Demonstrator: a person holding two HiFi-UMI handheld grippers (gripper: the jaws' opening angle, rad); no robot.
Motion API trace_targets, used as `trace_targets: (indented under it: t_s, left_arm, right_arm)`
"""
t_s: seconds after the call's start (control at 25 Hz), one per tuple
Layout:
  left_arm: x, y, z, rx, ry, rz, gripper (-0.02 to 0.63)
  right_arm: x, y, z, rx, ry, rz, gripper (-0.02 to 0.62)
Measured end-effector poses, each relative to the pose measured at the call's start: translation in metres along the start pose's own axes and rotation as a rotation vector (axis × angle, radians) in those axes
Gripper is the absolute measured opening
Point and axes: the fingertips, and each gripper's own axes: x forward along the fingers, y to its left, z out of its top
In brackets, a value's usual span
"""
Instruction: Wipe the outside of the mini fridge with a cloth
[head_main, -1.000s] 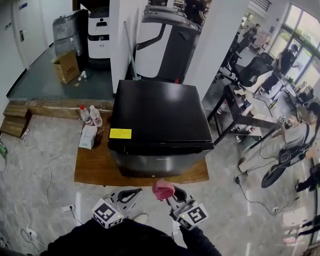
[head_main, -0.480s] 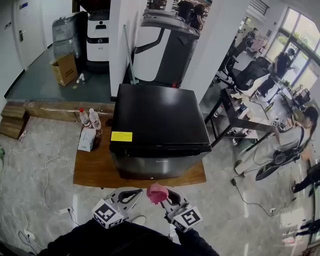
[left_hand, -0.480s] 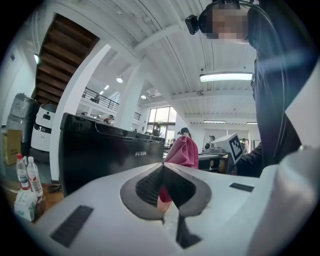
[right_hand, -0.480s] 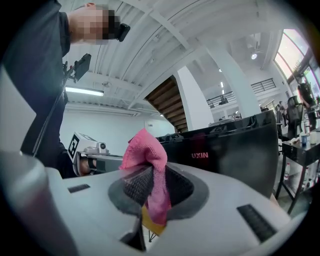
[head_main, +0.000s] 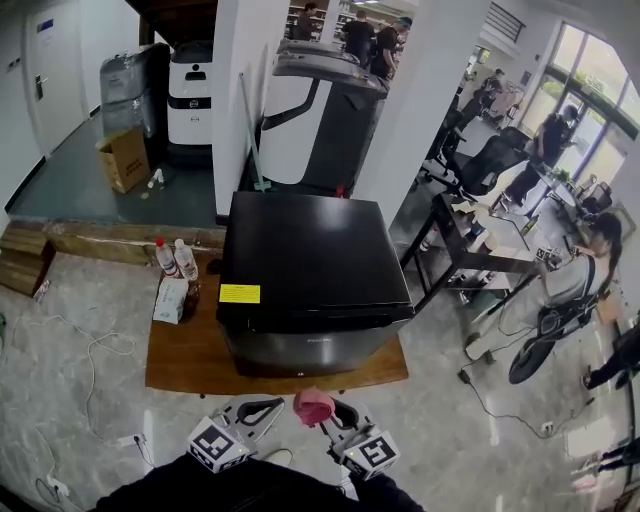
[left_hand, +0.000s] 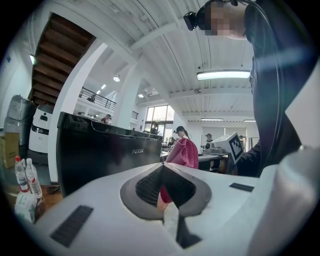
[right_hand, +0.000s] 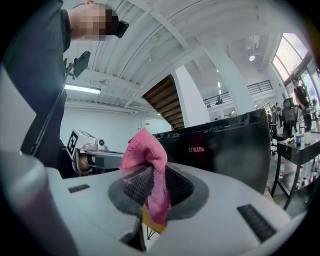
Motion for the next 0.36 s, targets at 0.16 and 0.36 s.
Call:
trace_targets:
  t_s: [0.16,0.36]
  left_arm:
    - [0.005,0.003,0.009,-0.004,-0.005,0.009,0.005]
    - [0.003,0.002,0.015,0.001,-0.022,0.011,0.005]
  right_arm:
    - [0.005,0.001,0.006,-0.004,-0.008,0.016,0.066]
    - [0.009,0.007,0.013,-0.022,-0.006,0.032,0.066]
